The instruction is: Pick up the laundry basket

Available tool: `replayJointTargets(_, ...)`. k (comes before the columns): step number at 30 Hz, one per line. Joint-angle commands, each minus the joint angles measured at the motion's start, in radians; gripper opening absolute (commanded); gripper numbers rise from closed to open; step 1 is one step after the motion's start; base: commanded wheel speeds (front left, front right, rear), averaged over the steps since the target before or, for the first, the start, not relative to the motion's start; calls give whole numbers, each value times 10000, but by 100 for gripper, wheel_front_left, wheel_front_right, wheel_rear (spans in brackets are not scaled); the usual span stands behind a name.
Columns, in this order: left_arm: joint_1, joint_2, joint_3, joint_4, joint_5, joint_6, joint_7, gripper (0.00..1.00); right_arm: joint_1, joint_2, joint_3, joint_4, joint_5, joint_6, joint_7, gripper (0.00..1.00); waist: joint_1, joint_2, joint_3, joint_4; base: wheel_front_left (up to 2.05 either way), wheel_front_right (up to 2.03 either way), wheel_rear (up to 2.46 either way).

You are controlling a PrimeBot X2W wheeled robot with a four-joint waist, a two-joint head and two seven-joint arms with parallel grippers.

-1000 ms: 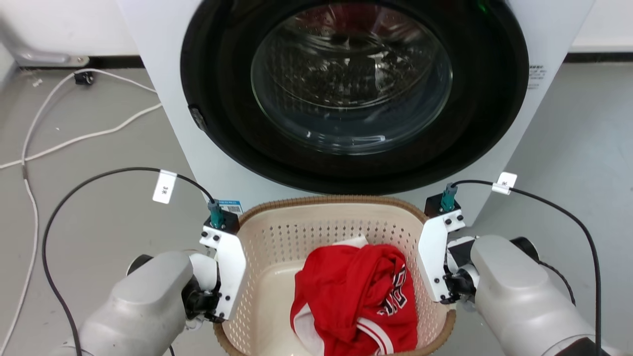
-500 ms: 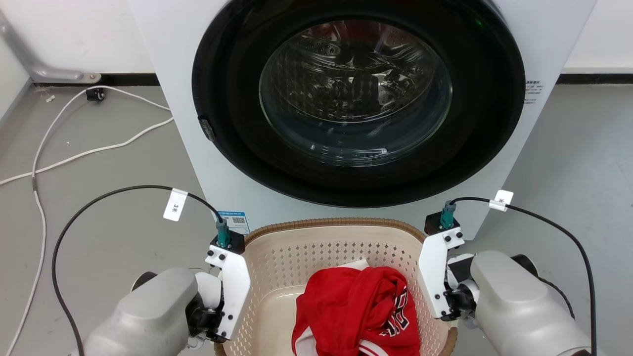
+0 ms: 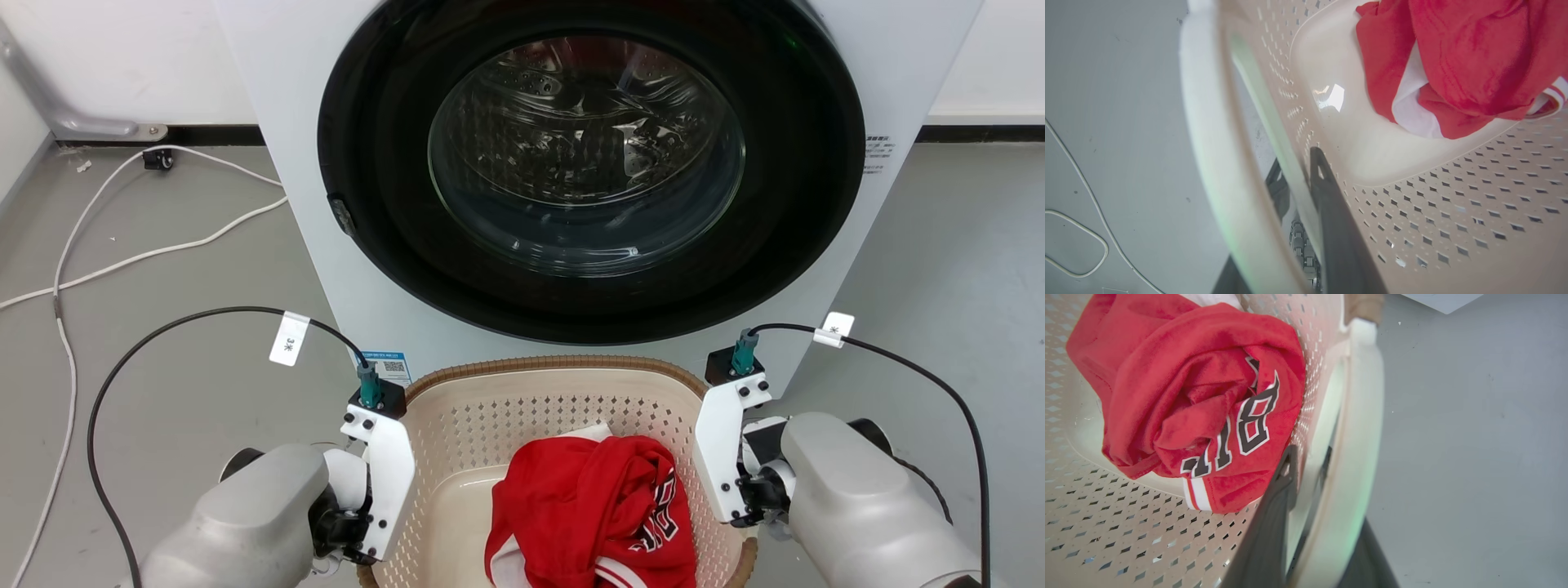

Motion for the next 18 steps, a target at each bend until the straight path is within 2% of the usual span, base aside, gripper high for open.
replayJointTargets(1,134,194,-217,109,190,-126,155,0,-346,-344,56,-31,-37,-20,-181,0,0,0,0,0,0,0,0)
replayJointTargets(18,44,171,-245,107,72,-125,82,0,-340,-304,138,128,188,-20,-278,0,0,0,-95,50,0,0,0)
